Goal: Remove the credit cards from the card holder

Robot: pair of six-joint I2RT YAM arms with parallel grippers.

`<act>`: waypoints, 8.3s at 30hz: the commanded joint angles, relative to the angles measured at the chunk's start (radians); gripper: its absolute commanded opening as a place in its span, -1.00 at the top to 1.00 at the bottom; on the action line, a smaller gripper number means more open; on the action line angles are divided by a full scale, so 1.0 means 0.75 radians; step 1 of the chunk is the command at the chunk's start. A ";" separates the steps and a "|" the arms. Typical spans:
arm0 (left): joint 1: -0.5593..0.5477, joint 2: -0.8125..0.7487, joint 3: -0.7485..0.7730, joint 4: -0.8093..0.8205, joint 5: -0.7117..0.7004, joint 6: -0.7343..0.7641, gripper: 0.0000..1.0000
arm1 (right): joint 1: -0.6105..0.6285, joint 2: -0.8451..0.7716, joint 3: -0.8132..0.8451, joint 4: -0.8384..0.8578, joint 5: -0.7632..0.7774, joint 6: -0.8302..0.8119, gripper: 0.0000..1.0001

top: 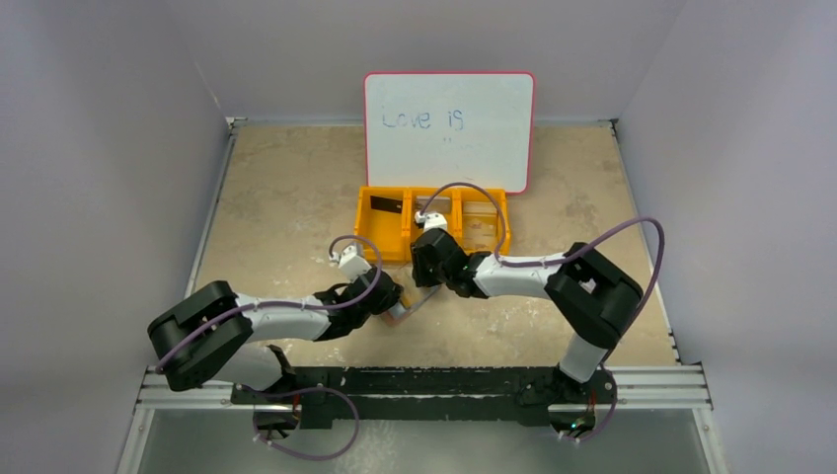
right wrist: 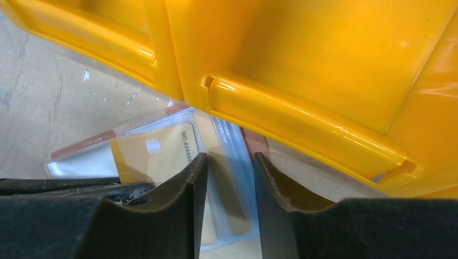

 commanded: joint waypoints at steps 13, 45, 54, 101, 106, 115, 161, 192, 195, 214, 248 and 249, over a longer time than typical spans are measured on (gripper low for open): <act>0.002 -0.229 -0.166 -0.227 -0.027 0.004 1.00 | 0.031 0.169 -0.014 -0.271 0.119 0.069 0.28; 0.017 -0.110 -0.027 -0.124 -0.045 0.131 1.00 | 0.034 -0.020 -0.054 -0.114 -0.082 -0.157 -0.33; 0.019 -0.122 -0.039 -0.191 -0.043 0.112 1.00 | 0.033 0.047 -0.002 -0.214 0.089 -0.078 -0.09; 0.019 -0.299 -0.254 -0.104 0.008 -0.097 0.73 | 0.053 0.092 -0.033 -0.190 0.018 -0.041 0.06; 0.020 -0.240 -0.253 -0.036 0.002 -0.089 0.90 | 0.053 0.092 -0.026 -0.188 0.007 -0.039 0.06; 0.020 -0.284 -0.254 -0.126 -0.015 -0.110 1.00 | 0.053 0.084 -0.023 -0.200 0.010 -0.036 0.06; 0.020 -0.868 -0.027 -0.725 -0.116 0.137 1.00 | -0.016 -0.275 -0.059 0.077 -0.476 0.050 -0.18; 0.142 -0.471 -0.089 -0.552 -0.053 0.161 0.34 | -0.008 0.104 -0.044 0.261 -0.812 0.270 0.07; 0.142 -0.443 -0.108 -0.567 -0.040 0.160 0.49 | -0.006 0.140 -0.021 0.253 -0.826 0.271 0.08; 0.142 -0.369 -0.175 -0.465 0.045 0.165 0.99 | -0.008 0.266 0.023 0.272 -0.913 0.344 0.19; 0.140 -0.744 -0.101 -0.767 -0.156 0.090 0.46 | -0.072 0.131 -0.053 0.506 -0.915 0.418 1.00; 0.141 -0.771 -0.081 -0.801 -0.173 0.091 0.38 | -0.072 0.098 -0.067 0.511 -0.905 0.398 1.00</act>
